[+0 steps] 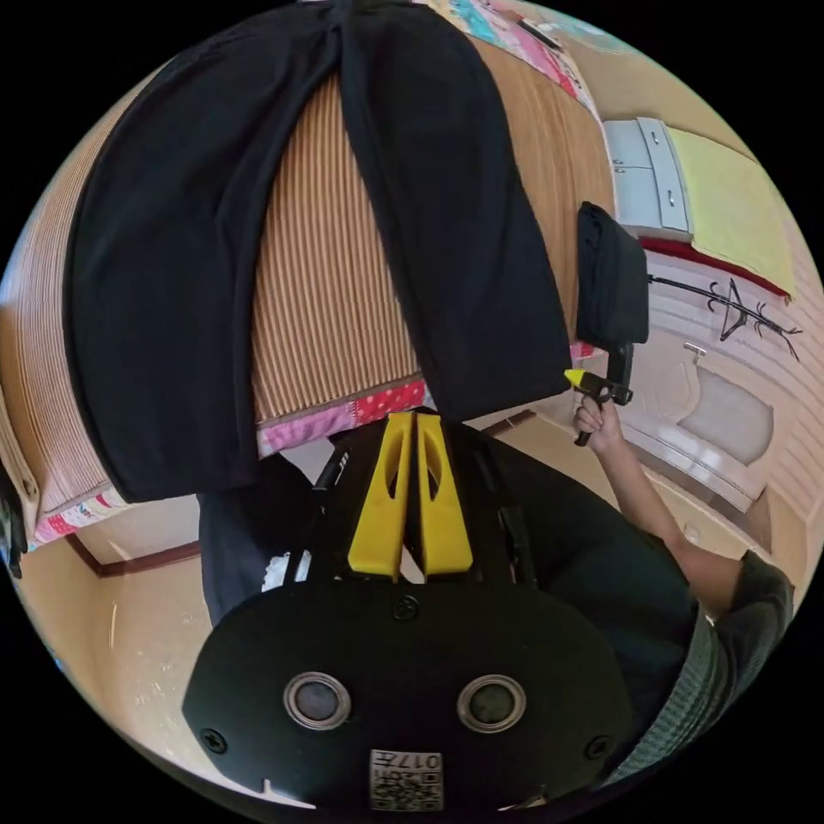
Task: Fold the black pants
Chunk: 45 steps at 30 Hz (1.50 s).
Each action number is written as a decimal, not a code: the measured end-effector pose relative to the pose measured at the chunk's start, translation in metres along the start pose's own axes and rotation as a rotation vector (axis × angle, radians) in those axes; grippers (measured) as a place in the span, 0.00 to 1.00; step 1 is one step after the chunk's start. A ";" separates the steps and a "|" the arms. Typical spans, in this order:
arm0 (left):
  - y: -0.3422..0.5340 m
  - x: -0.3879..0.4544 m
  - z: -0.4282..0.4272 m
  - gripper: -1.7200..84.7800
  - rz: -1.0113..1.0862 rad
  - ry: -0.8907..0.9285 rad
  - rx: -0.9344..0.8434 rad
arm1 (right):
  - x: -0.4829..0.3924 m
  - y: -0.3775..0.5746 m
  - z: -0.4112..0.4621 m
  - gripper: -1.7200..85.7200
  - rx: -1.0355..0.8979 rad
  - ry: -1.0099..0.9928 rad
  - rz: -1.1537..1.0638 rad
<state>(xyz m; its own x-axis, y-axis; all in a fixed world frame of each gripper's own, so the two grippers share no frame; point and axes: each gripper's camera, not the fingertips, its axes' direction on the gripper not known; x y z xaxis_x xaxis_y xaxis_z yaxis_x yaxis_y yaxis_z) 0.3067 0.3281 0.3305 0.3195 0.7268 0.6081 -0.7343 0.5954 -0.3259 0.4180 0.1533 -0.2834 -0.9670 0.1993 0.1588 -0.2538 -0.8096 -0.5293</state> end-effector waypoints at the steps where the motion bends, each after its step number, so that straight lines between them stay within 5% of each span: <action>1: -0.004 0.011 -0.007 0.04 0.042 0.042 0.028 | -0.010 0.000 0.004 0.05 -0.011 0.003 -0.025; 10: -0.048 0.088 -0.028 0.22 0.212 0.167 0.046 | -0.107 -0.047 0.124 0.05 -0.335 0.060 -0.304; 16: -0.040 0.089 -0.017 0.06 0.168 -0.122 0.042 | -0.118 -0.076 0.201 0.06 -0.554 -0.051 -0.362; 21: -0.021 0.062 -0.010 0.02 0.088 -0.012 0.052 | -0.079 -0.097 0.199 0.09 -0.784 0.211 -0.258; 27: -0.015 0.053 -0.007 0.01 0.047 0.064 0.076 | -0.025 -0.248 0.102 0.14 -0.425 0.487 -0.014; 33: -0.008 0.052 -0.003 0.01 0.030 0.127 0.100 | 0.019 -0.416 0.073 0.18 0.048 0.472 0.106; 40: -0.001 0.045 -0.007 0.01 -0.014 0.235 0.139 | 0.057 -0.521 0.140 0.16 0.198 0.737 0.184; 45: 0.009 0.028 -0.011 0.01 -0.062 0.340 0.195 | 0.025 -0.556 0.217 0.06 0.172 1.088 0.006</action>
<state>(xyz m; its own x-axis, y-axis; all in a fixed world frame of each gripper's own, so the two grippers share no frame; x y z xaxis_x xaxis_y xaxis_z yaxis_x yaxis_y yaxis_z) 0.3160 0.3575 0.3369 0.5233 0.7827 0.3369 -0.7966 0.5897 -0.1327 0.5399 0.4886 0.1960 -0.4933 0.5063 -0.7073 -0.3241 -0.8616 -0.3907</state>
